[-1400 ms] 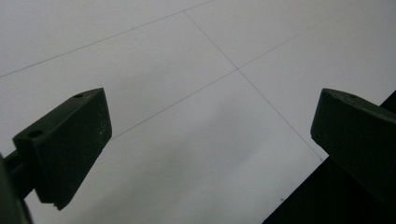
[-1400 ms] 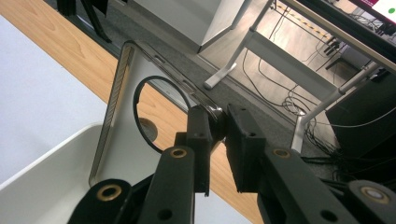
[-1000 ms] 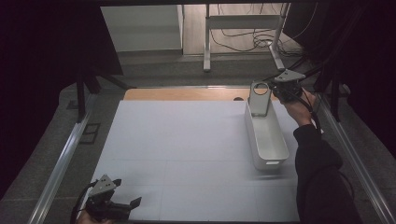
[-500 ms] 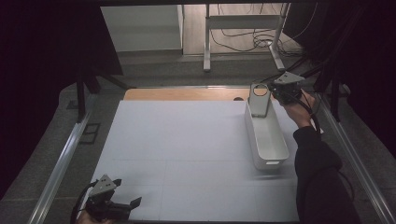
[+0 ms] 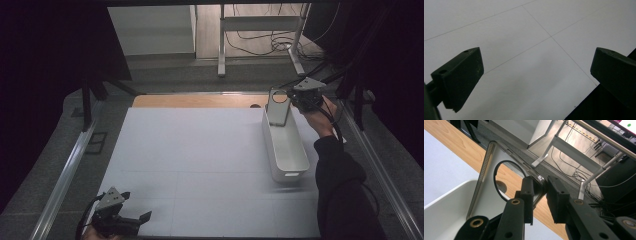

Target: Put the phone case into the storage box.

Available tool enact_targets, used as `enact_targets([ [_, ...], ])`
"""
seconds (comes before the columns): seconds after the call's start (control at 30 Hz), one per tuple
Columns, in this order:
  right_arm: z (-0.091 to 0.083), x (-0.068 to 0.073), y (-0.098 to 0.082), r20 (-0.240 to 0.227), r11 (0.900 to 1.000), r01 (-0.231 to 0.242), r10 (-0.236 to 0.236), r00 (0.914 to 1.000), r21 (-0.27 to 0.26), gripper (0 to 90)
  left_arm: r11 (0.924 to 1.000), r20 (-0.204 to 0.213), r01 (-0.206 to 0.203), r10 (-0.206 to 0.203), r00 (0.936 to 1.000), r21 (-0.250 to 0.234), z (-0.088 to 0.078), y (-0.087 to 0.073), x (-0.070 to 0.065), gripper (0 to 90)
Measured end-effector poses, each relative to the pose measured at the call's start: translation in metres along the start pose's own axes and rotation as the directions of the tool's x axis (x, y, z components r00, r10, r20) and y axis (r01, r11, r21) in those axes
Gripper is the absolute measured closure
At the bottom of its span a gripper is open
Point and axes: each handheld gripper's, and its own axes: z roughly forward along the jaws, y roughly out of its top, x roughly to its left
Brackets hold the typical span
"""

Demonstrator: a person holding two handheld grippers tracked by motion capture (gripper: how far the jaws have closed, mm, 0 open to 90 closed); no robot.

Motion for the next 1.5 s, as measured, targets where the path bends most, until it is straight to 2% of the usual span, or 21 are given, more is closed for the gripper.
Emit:
enact_targets([
  [0.3,0.003,0.002,0.000,0.015,1.000,0.003,-0.003,0.9999,0.018,65.7,1.0000,0.000,-0.001,0.001,1.0000,0.000,0.000,0.000,0.000,0.0],
  [0.67,0.006,0.003,0.000,0.028,0.999,-0.024,0.023,0.9993,0.023,49.7,1.0000,-0.001,-0.002,0.002,1.0000,0.001,0.000,0.000,0.000,0.0],
  [0.83,0.004,0.002,0.000,0.028,0.999,-0.037,0.036,0.9990,0.027,45.5,1.0000,-0.001,-0.002,0.002,1.0000,0.001,0.000,0.000,0.000,0.0],
  [1.07,0.001,-0.001,0.001,-0.004,0.995,-0.093,0.093,0.9957,0.032,39.1,1.0000,0.000,-0.001,0.001,1.0000,0.002,0.000,0.000,0.000,0.0],
  [1.13,-0.001,-0.001,0.001,-0.007,0.992,-0.126,0.126,0.9920,0.024,34.3,1.0000,0.000,-0.001,0.001,1.0000,0.001,0.000,0.000,0.000,0.0],
  [1.23,-0.003,-0.001,0.002,-0.010,0.990,-0.140,0.141,0.9900,0.029,31.1,1.0000,0.001,0.000,0.000,1.0000,0.001,0.000,0.000,0.000,0.0],
  [1.33,-0.004,-0.002,0.002,-0.022,0.984,-0.174,0.175,0.9843,0.043,26.4,1.0000,0.001,0.000,0.000,1.0000,0.001,0.000,0.000,0.000,0.0],
  [1.5,-0.008,-0.003,0.002,-0.044,0.977,-0.205,0.208,0.9772,0.067,19.6,1.0000,0.002,0.000,0.000,1.0000,0.000,0.000,0.000,0.000,0.0],
])
